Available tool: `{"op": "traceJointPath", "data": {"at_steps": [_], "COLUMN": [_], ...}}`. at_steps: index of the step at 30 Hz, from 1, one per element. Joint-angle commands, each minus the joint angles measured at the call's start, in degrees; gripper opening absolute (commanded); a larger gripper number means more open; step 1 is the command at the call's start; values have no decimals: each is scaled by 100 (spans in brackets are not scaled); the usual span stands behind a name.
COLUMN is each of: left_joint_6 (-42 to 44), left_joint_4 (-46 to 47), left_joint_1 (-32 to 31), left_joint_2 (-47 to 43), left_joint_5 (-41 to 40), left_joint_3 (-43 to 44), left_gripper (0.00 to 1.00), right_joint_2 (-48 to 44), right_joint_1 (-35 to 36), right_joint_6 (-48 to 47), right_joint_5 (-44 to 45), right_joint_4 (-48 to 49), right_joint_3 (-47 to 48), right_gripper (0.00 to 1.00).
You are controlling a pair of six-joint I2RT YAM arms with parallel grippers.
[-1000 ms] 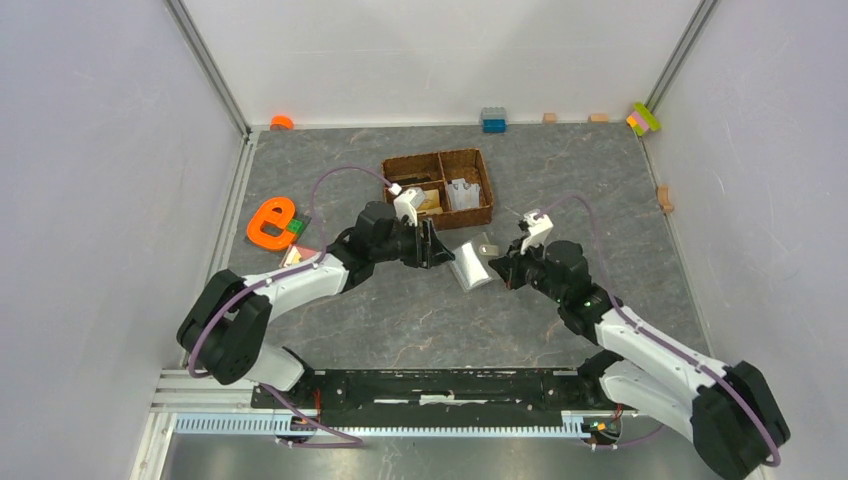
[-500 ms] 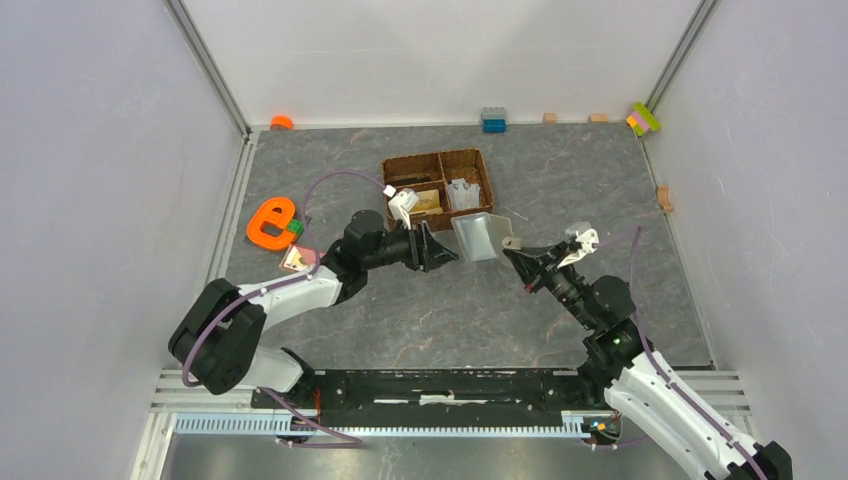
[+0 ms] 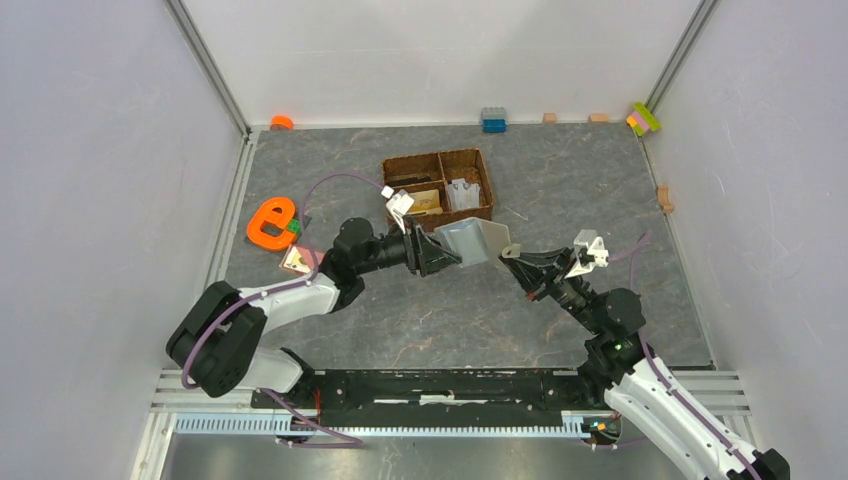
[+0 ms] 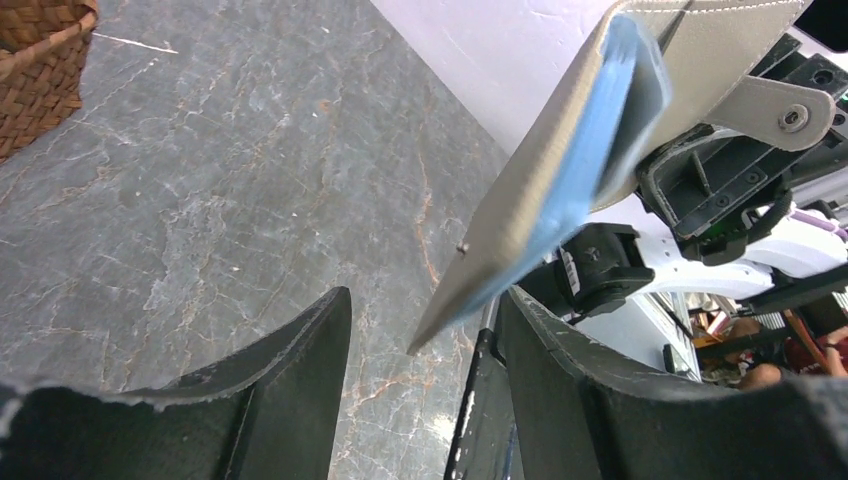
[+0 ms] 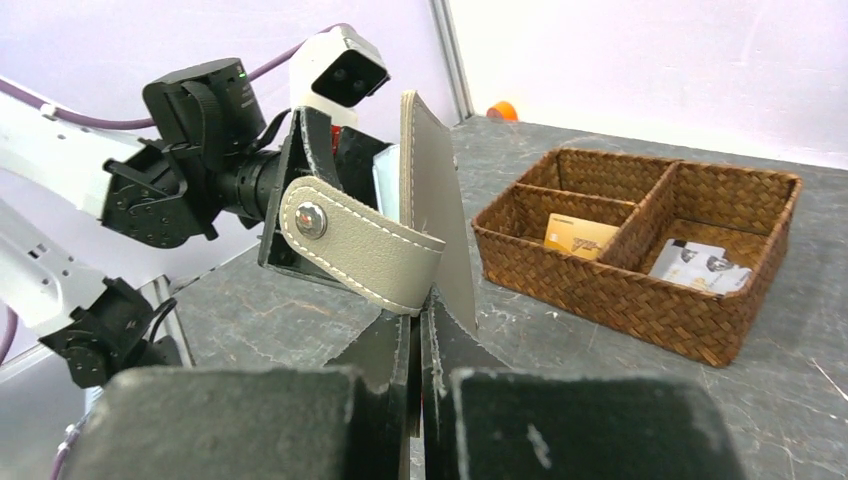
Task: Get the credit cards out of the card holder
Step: Open the card holder.
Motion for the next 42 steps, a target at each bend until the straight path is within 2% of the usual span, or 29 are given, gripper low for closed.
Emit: {"op": "traceJointPath", "data": {"at_steps": [1, 5, 10, 12, 14, 17, 18, 19, 21, 22, 24, 26, 32, 36, 38, 42], "left_joint_6": [-203, -269, -222, -126, -55, -74, -80, -90, -95, -93, -101, -148, -173, -150, -140, -132], "left_joint_4": [588, 799, 792, 579, 374, 340, 318, 285, 231, 202, 171, 167, 95, 16, 5, -2], "left_joint_1": [12, 14, 14, 14, 14, 6, -3, -3, -18, -21, -34, -38, -65, -91, -100, -109], "left_joint_2": [-193, -214, -452, -523, -555, -475, -430, -389, -320, -279, -217, -142, -71, -36, -20, -27], "left_joint_5": [217, 336, 338, 266, 226, 239, 256, 268, 297, 303, 353, 427, 438, 431, 446, 437], "left_joint_3": [-63, -99, -162, -136, -90, -31, -10, 19, 70, 93, 150, 202, 262, 319, 332, 332], "left_gripper": [64, 53, 44, 30, 21, 17, 16, 14, 10, 9, 7, 5, 5, 5, 5, 5], "right_joint_2": [14, 91, 200, 339, 533, 911, 1062, 1228, 1503, 1632, 1873, 2102, 2485, 2482, 2427, 2415], "right_joint_1": [-7, -9, -9, -9, -9, -8, -4, -8, -9, -9, 0, 0, 141, 483, 699, 934], "right_joint_6": [127, 112, -49, -97, -130, -134, -128, -132, -121, -122, -135, -133, -186, -512, -672, -807], "right_joint_5": [-345, -285, 273, 396, 332, -84, -291, -490, -711, -743, -753, -768, -908, -304, 212, 808], "right_joint_4": [653, 588, 88, -60, -87, 113, 191, 283, 357, 351, 282, 270, 266, -153, -335, -583], "right_joint_3": [19, 39, 166, 227, 289, 320, 349, 375, 433, 443, 501, 533, 665, 829, 878, 966], "right_gripper": [0, 0, 0, 0, 0, 4, 9, 20, 48, 65, 80, 87, 94, 94, 92, 80]}}
